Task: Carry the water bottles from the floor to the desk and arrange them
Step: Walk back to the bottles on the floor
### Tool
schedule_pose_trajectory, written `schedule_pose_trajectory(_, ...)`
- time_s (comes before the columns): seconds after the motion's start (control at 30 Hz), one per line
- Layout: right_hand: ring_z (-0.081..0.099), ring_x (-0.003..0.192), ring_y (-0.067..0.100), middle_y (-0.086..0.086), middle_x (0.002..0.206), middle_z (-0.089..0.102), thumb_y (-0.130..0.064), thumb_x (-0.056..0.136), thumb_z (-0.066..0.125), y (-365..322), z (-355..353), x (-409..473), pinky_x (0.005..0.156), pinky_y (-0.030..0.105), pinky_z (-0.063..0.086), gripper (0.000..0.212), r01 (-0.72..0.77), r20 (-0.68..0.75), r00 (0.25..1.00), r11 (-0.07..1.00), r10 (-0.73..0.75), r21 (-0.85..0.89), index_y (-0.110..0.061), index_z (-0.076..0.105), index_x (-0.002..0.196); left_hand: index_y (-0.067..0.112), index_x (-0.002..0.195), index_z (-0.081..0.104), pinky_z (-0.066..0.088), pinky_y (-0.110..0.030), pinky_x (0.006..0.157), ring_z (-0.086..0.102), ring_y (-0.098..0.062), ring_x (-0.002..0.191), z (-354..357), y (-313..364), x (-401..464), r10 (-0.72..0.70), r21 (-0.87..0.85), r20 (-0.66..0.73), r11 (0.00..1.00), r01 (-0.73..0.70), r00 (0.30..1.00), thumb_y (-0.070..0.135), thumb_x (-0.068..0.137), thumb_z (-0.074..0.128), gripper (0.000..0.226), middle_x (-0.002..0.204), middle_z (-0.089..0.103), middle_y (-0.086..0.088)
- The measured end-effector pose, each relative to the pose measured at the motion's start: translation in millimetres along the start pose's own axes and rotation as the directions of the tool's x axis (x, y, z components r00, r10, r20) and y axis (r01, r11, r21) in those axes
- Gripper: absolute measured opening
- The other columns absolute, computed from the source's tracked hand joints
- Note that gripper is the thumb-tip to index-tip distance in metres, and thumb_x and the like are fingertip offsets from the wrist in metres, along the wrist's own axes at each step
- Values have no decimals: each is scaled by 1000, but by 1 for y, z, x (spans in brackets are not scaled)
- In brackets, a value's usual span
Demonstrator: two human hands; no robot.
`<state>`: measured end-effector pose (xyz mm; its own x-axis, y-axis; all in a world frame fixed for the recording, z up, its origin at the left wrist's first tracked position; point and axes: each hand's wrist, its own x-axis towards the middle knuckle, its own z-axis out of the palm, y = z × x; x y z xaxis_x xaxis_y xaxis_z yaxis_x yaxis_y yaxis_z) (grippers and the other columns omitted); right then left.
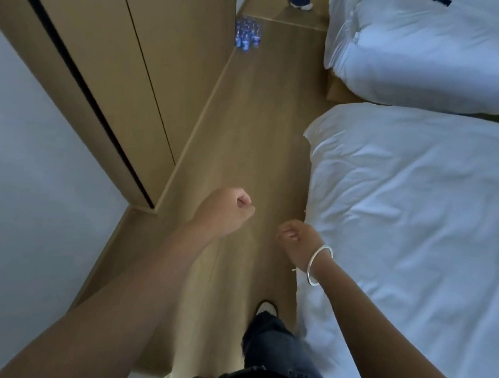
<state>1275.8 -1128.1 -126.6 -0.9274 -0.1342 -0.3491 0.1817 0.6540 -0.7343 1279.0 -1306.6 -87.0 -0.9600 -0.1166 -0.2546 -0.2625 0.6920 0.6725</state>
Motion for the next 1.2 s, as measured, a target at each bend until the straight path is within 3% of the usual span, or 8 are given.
schedule_pose_trajectory(0.3,59,97,24,14,103,64,-9,89,56,-4,-97,129,74,10,37,20,39,-71,997,999,-39,-1,-1,62,106,29,72,56,41,-24,65,56,-13,69,12,51,139,-1,-90,-23,996,-1,1000,25,81,63,12,69,56,15)
schedule_pose_trajectory(0.5,59,100,22,12,107,65,-10,90,55,-22,-113,199,79,13,37,21,49,-50,998,998,-50,-36,-1,62,107,30,68,55,46,-28,74,57,-15,75,7,53,206,-36,-94,-13,995,35,999,23,80,65,18,73,58,9)
schedule_pose_trajectory(0.7,58,101,23,13,106,65,-9,89,56,-52,-119,284,81,17,38,20,8,-43,999,1000,-9,-23,-1,62,107,30,84,59,41,-19,64,55,1,77,-19,53,293,20,-87,40,996,-16,999,30,84,60,2,78,56,21)
schedule_pose_trajectory(0.83,58,100,24,13,105,64,-9,88,55,-84,-121,353,79,19,40,20,-31,-66,997,999,30,-17,0,62,104,27,79,59,39,-22,70,56,-8,77,-48,50,367,36,-105,18,994,-34,999,25,83,64,6,73,56,19)
schedule_pose_trajectory(0.97,54,88,16,9,96,62,-4,87,53,-126,-116,415,77,19,40,18,-55,-92,994,998,54,-4,2,62,101,25,78,60,41,-23,72,57,-12,78,-86,43,440,21,-114,11,993,-20,1000,23,82,65,7,72,57,12)
schedule_pose_trajectory(1.2,53,84,13,1,89,59,-8,86,55,-179,-112,515,75,18,38,17,-34,-91,995,999,31,-34,-4,64,100,18,87,65,35,-20,68,56,-12,78,-143,41,552,46,-114,3,992,-46,999,21,84,64,4,79,60,6)
